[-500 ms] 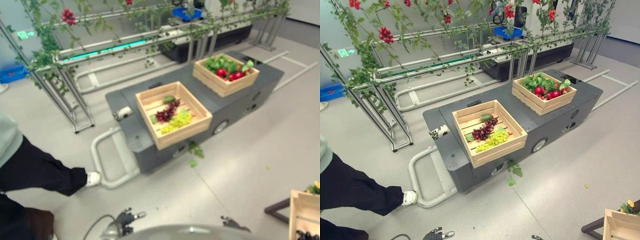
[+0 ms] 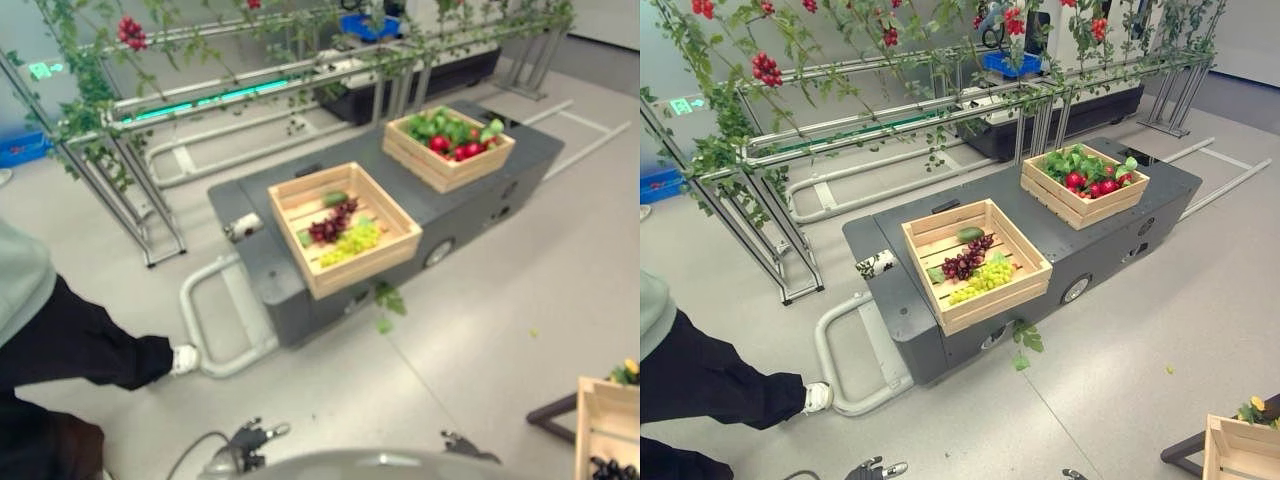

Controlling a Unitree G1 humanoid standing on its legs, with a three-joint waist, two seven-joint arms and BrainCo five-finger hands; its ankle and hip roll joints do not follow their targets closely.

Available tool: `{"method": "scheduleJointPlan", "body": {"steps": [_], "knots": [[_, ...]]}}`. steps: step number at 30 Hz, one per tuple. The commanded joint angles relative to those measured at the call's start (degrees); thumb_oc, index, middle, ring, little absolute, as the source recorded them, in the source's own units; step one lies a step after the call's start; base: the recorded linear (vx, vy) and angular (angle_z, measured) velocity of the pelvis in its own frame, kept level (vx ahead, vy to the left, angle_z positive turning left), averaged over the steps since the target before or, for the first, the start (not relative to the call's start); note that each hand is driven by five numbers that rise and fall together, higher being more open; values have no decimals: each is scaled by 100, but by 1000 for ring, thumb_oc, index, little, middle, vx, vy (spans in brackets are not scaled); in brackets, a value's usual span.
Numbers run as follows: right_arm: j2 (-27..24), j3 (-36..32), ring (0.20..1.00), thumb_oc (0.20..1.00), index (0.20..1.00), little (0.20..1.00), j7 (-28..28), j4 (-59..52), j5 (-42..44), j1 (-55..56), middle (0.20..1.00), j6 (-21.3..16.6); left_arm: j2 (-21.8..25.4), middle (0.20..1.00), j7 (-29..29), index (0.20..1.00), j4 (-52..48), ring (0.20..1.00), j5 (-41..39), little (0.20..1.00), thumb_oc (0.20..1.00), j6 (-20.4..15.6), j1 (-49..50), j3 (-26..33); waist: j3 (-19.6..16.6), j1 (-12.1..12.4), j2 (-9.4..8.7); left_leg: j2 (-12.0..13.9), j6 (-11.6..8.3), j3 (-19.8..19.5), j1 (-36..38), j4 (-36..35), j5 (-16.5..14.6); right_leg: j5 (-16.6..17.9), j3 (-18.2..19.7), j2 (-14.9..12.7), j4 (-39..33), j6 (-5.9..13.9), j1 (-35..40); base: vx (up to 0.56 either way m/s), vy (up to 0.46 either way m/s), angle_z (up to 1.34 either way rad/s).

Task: Pick up the fruits from the basket on one side to the basket on the other side

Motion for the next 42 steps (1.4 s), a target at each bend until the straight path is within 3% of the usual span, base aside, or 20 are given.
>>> {"method": "scheduleJointPlan", "body": {"steps": [1,4,6,11,15,17,19,20,21,22,25,28,30,32,33,36,37,42], "knots": [[-84,124,1000,1000,1000,1000,-29,182,159,-224,1000,-76,-182,1000,86,1000,79,1000,-197,1000,1000,-207,-227,24,9,68,-209,-200,-138,-415,-318,446,-420,-473,121,25,171,251,-45,-32,-56,2],[-136,89,1000,1000,1000,1000,-52,154,178,-214,1000,-101,-152,1000,141,1000,-140,1000,-322,1000,1000,-263,-234,48,70,76,-198,-218,-165,-444,-408,613,-453,-478,93,29,169,235,-50,-49,-55,3],[-289,42,1000,1000,1000,1000,-124,-11,240,-248,1000,-151,-69,1000,168,1000,-997,1000,-769,1000,1000,-389,-190,30,342,107,-183,-312,-250,-520,-828,1183,-489,-456,38,18,179,183,-136,-173,-94,15],[-436,-20,1000,1000,1000,1000,-166,-199,253,-229,1000,-172,116,1000,156,1000,-2088,1000,-1069,1000,1000,-494,-93,-55,630,146,-250,-496,-435,-565,-1439,2123,-487,-435,-115,-115,214,147,-170,-117,-63,23],[-524,-141,1000,1000,1000,1000,-183,-306,316,-177,1000,-187,298,1000,122,1000,-3300,1000,-1365,1000,1000,-569,161,-20,812,214,-258,-607,-612,-594,-1858,3042,-150,-417,-172,-106,169,72,-3,-43,-61,10],[-528,-162,1000,1000,1000,1000,-201,-310,312,-185,1000,-188,370,1000,107,1000,-3909,1000,-1526,1000,1000,-613,273,36,867,237,-245,-645,-603,-615,-2034,3078,-129,-452,-178,-91,154,48,35,-32,-36,10],[-511,-179,1000,1000,1000,1000,-210,-254,295,-205,1000,-179,409,1000,117,1000,-4262,1000,-1514,1000,1000,-631,373,55,864,252,-211,-492,-526,-600,-1993,2654,-243,-509,-147,-57,155,67,76,67,9,3],[-507,-159,1000,1000,1000,1000,-257,-227,256,-273,1000,-184,430,1000,247,1000,-4496,1000,-1509,1000,1000,-724,383,75,909,298,-178,-238,-531,-630,-2129,2027,68,-530,-95,57,158,93,88,100,32,-2],[-505,-159,1000,1000,1000,1000,-257,-225,256,-274,1000,-185,432,1000,251,1000,-4501,1000,-1508,1000,1000,-721,385,75,913,300,-188,-243,-532,-626,-2111,2004,78,-536,-92,49,160,92,94,124,49,7],[-498,-136,1000,1000,1000,1000,-279,-219,242,-284,1000,-190,462,1000,316,1000,-4695,1000,-1491,1000,1000,-765,397,112,927,359,-152,-55,-586,-677,-2334,1545,366,-579,-50,137,130,116,132,135,24,8],[-446,-92,1000,1000,1000,1000,-345,-215,248,-282,1000,-211,498,1000,507,1000,-4942,1000,-1355,1000,1000,-850,389,164,968,526,-170,221,-616,-734,-2689,667,717,-734,120,234,75,138,320,228,42,0],[-424,-90,1000,1000,1000,1000,-324,-201,287,-288,1000,-226,600,1000,413,1000,-5206,1000,-1482,1000,1000,-820,410,241,938,602,-142,394,-654,-419,-2590,531,925,-903,233,269,58,156,485,166,100,-19],[-421,-61,1000,1000,1000,1000,-306,-169,251,-304,1000,-208,629,1000,324,1000,-5416,1000,-1683,1000,1000,-818,492,286,869,679,-123,418,-619,-461,-2448,304,946,-956,349,255,58,186,522,120,162,-55],[-373,-16,1000,1000,1000,1000,-292,-164,229,-294,1000,-192,647,1000,323,1000,-5444,1000,-1725,1000,1000,-784,511,275,714,704,-130,479,-655,-515,-2332,187,1122,-1052,438,194,58,208,507,131,195,-83],[-355,-31,1000,1000,1000,1000,-268,-219,249,-307,1000,-167,737,1000,244,1000,-5680,1000,-1882,1000,1000,-732,501,244,647,702,-192,490,-634,-329,-2324,318,1193,-1136,426,21,58,287,543,161,239,-49],[-335,-45,1000,1000,1000,1000,-246,-231,253,-310,1000,-135,804,1000,192,1000,-5750,1000,-1900,1000,1000,-683,510,245,589,705,-252,448,-553,-256,-2348,444,1083,-1159,450,-91,58,351,595,143,175,-8],[-217,-87,1000,1000,1000,1000,-165,-396,360,-246,1000,-108,943,1000,170,1000,-5932,1000,-1857,1000,1000,-572,502,243,458,705,-450,348,-391,-91,-2329,719,854,-1212,463,-340,510,544,522,234,241,-5],[-70,-110,1000,1000,1000,1000,-116,-809,446,-175,1000,-113,1328,1000,126,1000,-6258,1000,-1570,1000,1000,-449,402,215,313,700,-722,195,-220,-22,-2425,1076,443,-1015,531,-449,1143,869,154,144,166,-15]]}}
